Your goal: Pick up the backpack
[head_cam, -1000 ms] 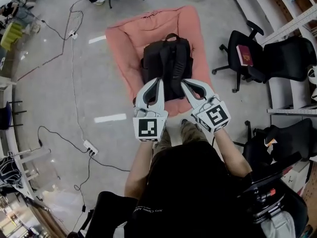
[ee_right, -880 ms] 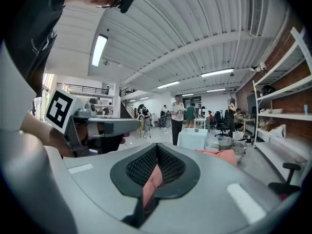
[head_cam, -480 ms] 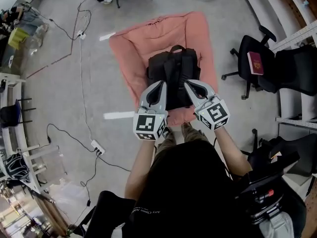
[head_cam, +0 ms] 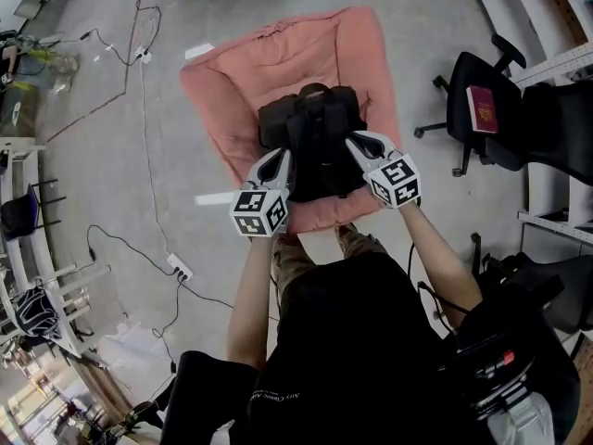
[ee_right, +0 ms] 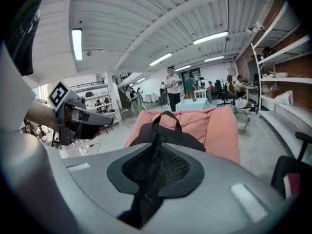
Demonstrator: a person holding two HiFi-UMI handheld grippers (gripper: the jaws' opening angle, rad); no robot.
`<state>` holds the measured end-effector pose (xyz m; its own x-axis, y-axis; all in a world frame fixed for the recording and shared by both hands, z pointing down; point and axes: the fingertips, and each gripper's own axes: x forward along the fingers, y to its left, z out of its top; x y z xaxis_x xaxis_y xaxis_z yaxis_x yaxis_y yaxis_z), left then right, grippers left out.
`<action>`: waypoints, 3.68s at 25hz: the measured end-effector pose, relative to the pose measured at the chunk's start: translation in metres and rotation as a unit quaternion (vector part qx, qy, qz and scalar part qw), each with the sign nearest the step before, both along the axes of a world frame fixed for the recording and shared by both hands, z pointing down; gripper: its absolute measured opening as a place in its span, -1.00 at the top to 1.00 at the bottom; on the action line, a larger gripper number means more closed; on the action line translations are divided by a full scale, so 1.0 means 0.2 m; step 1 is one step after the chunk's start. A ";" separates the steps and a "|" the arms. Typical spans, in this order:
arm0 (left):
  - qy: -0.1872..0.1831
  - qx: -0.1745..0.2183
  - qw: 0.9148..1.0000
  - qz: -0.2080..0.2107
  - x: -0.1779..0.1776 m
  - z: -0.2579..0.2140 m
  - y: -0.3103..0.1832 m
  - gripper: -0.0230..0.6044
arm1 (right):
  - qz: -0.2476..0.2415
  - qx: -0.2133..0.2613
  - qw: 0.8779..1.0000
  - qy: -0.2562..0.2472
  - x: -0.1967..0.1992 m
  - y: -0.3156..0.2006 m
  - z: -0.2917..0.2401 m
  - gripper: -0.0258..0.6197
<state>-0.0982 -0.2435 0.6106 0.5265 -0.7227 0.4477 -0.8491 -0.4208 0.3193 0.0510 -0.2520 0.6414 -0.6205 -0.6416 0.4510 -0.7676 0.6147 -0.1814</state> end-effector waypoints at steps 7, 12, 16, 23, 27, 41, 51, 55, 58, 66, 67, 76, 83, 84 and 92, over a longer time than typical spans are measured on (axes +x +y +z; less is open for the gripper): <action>-0.002 -0.056 0.997 0.048 -0.02 0.41 0.00 0.68 | 0.011 -0.077 0.995 0.056 0.04 -0.10 0.45 0.42; -0.012 -0.065 0.994 0.085 0.00 0.54 -0.02 0.59 | 0.019 -0.113 0.993 0.036 0.02 -0.13 0.61 0.29; -0.005 -0.061 0.994 0.086 0.09 0.63 -0.06 0.58 | 0.000 -0.108 0.993 0.039 -0.03 -0.17 0.68 0.25; -0.005 -0.036 0.997 0.067 0.14 0.68 -0.16 0.55 | -0.003 -0.160 0.987 0.015 -0.13 -0.19 0.80 0.26; 0.014 -0.068 0.995 0.078 0.17 0.76 -0.19 0.77 | -0.043 -0.167 0.980 -0.100 -0.22 -0.09 0.65 0.44; 0.173 -0.077 0.975 0.119 0.14 0.12 0.15 0.83 | -0.038 -0.202 0.948 -0.244 -0.34 -0.01 0.51 0.38; 0.277 -0.079 0.950 0.124 0.11 -0.06 0.31 0.83 | -0.176 -0.186 0.860 -0.441 -0.30 0.27 -0.18 0.58; 0.214 -0.064 0.961 0.165 0.13 -0.11 0.33 0.82 | -0.209 -0.196 0.868 -0.406 -0.38 0.36 -0.17 0.29; 0.252 -0.070 0.955 0.136 0.11 -0.13 0.26 0.82 | -0.221 -0.219 0.852 -0.421 -0.44 0.38 -0.14 0.21; 0.319 -0.081 0.942 0.063 0.13 -0.08 0.12 0.82 | -0.189 -0.240 0.826 -0.473 -0.44 0.32 -0.16 0.45; 0.324 -0.086 0.940 0.062 0.15 -0.08 0.11 0.82 | -0.189 -0.231 0.838 -0.457 -0.44 0.31 -0.15 0.39; 0.296 -0.109 0.946 0.075 0.25 -0.02 0.16 0.80 | -0.211 -0.222 0.869 -0.389 -0.43 0.35 -0.10 0.64; 0.385 -0.135 0.909 0.082 0.29 -0.04 0.12 0.72 | -0.246 -0.255 0.849 -0.392 -0.40 0.42 -0.16 0.69; 0.417 -0.151 0.893 0.073 0.30 -0.02 0.11 0.72 | -0.244 -0.254 0.851 -0.389 -0.40 0.42 -0.15 0.69; 0.572 -0.231 0.783 0.080 0.35 -0.04 0.18 0.84 | -0.140 -0.212 0.831 -0.495 -0.24 0.30 -0.20 0.46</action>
